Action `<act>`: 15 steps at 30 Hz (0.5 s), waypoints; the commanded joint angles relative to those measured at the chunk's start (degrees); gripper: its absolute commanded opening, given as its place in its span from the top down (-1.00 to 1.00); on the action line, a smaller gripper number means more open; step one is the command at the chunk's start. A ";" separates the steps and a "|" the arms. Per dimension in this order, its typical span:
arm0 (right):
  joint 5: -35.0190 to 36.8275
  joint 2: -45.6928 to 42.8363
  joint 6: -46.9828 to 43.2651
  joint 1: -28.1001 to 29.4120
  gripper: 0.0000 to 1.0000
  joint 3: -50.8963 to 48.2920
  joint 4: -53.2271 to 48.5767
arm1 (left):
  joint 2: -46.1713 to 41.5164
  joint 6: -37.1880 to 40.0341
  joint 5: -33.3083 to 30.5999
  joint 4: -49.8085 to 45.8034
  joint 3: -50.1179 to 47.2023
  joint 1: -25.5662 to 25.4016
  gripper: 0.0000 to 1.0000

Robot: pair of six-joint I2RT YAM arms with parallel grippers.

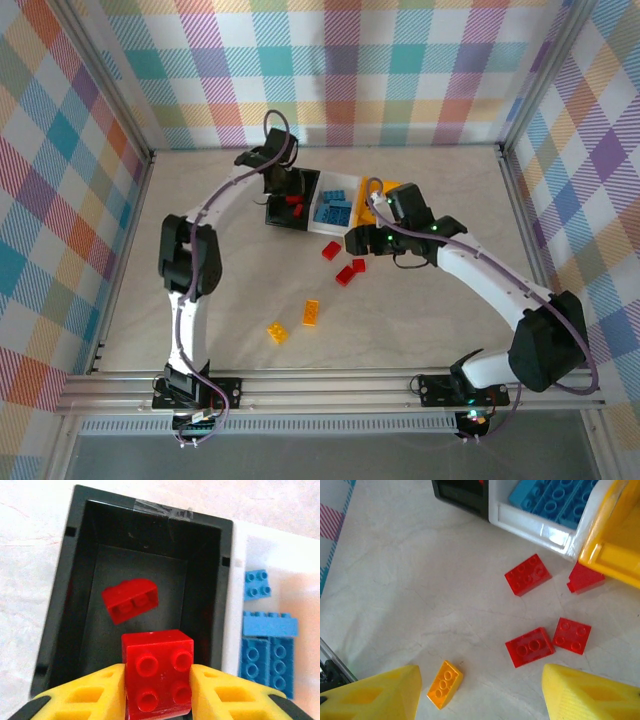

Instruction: Sort the legos into containers by color

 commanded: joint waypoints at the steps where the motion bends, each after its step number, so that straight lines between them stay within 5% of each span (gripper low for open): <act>1: -0.59 -1.13 1.61 1.77 -0.29 -2.81 -0.17 | 5.09 1.65 0.99 -4.85 6.08 1.49 0.28; 6: 1.91 0.39 1.62 2.82 -0.46 -6.10 -1.09 | 6.92 1.74 1.92 -5.94 8.58 1.85 -0.01; 15: 6.19 12.89 3.99 7.31 -0.50 -1.26 -2.28 | -5.94 0.61 2.93 -2.58 -3.82 1.70 -0.24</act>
